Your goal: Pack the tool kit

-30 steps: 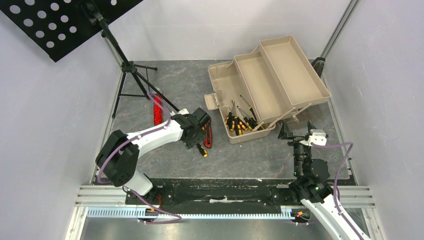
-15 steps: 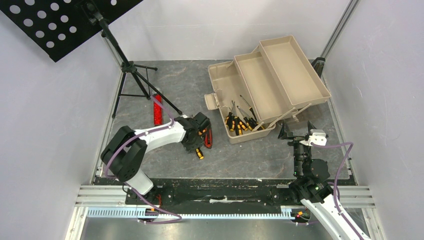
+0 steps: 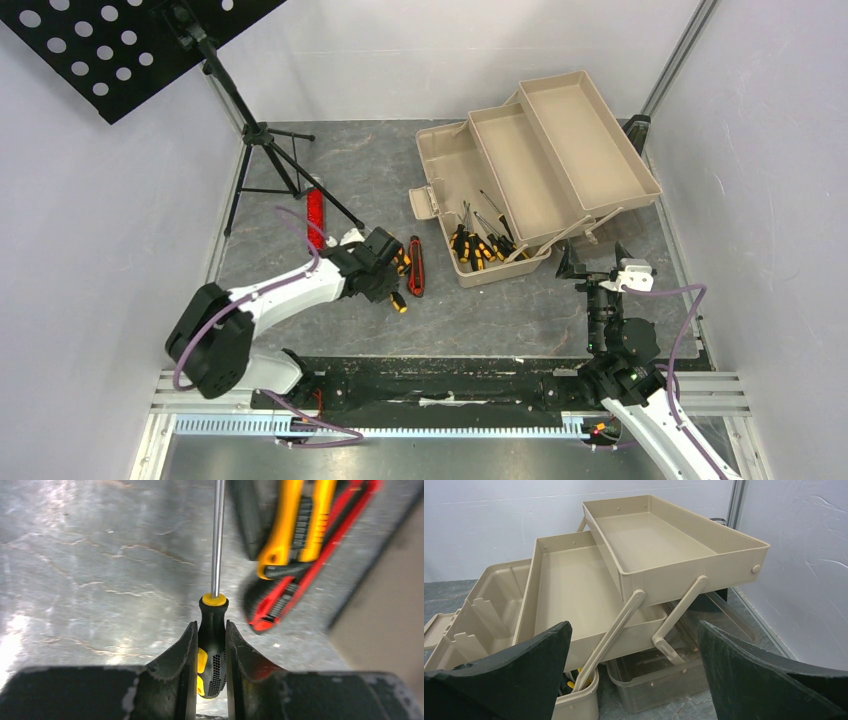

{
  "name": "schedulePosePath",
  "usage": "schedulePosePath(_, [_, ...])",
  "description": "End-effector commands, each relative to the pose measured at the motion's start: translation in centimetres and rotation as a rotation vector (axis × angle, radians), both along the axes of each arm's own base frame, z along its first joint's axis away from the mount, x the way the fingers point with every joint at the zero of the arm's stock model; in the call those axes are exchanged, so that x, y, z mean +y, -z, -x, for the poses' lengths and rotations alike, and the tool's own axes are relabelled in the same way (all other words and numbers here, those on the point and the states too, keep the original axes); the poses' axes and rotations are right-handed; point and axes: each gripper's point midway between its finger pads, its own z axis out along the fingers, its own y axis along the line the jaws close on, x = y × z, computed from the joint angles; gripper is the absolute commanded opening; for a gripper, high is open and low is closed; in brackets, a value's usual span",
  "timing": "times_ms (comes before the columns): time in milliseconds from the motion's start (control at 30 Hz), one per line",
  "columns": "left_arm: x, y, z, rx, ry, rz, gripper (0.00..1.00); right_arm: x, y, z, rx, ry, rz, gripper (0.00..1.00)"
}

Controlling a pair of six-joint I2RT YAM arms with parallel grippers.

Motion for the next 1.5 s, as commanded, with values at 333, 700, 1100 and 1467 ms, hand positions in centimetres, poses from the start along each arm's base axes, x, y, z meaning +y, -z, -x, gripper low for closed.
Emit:
schedulePosePath(333, [-8.5, -15.3, -6.9, -0.538, 0.170, 0.429, 0.03, -0.6, -1.8, 0.7, -0.082, 0.008, -0.052, 0.98])
schedulePosePath(700, [-17.2, -18.1, -10.1, -0.607, 0.311, 0.557, 0.07, -0.7, -1.7, 0.8, -0.082, 0.016, -0.051, 0.98])
schedulePosePath(1100, [-21.3, -14.1, -12.6, -0.522, 0.344, 0.525, 0.43, -0.9, -1.6, 0.8, -0.080, 0.025, -0.052, 0.98])
schedulePosePath(1467, [-18.6, -16.4, -12.7, -0.607, 0.343, 0.422, 0.74, -1.0, -1.5, 0.7, -0.070, 0.035, -0.043, 0.98])
